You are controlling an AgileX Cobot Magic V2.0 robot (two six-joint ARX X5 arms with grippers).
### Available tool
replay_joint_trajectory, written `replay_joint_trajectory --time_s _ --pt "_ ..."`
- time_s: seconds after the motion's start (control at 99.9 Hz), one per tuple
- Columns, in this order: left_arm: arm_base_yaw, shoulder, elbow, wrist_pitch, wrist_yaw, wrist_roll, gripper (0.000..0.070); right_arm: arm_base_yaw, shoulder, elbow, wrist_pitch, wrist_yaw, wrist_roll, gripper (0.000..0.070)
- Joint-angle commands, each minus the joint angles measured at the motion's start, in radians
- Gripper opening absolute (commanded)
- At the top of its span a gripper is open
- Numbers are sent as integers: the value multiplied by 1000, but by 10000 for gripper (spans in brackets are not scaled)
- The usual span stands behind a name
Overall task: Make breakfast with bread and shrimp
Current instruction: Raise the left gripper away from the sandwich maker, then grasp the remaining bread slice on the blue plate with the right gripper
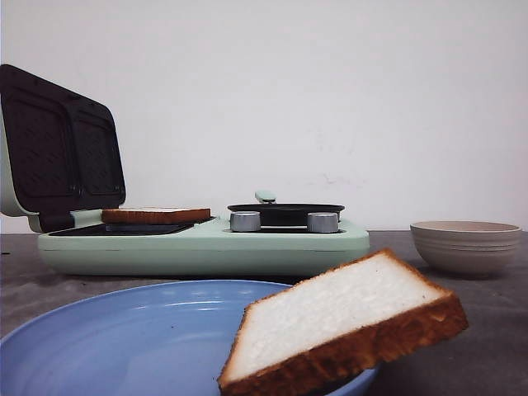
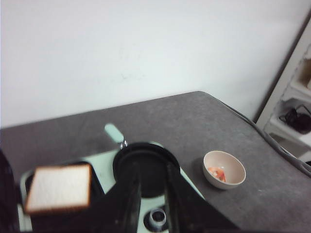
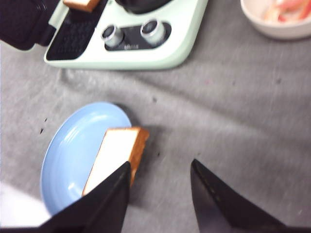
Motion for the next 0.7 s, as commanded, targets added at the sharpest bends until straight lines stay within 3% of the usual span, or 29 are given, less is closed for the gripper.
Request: replay_joint_trajectory --time_s 0.0,0.19,0.41,0.501,0.601,0.691 --pt "-1 -64 -125 36 -10 -65 0 13 3 7 5 -4 37 241" --pt "-1 -210 -338 39 -10 -94 7 47 3 -16 1 -22 93 242" --pt "-1 -278 -422 8 -11 -111 193 101 3 -161 82 -99 212 243" --pt "-1 -279 -425 -29 -11 -96 203 130 3 -235 163 -131 288 246" --pt "-1 -280 -426 -63 -11 -72 209 171 3 -299 239 -140 367 297" --pt "-1 -290 -443 -66 -11 -69 310 222 4 -343 305 -157 430 302"
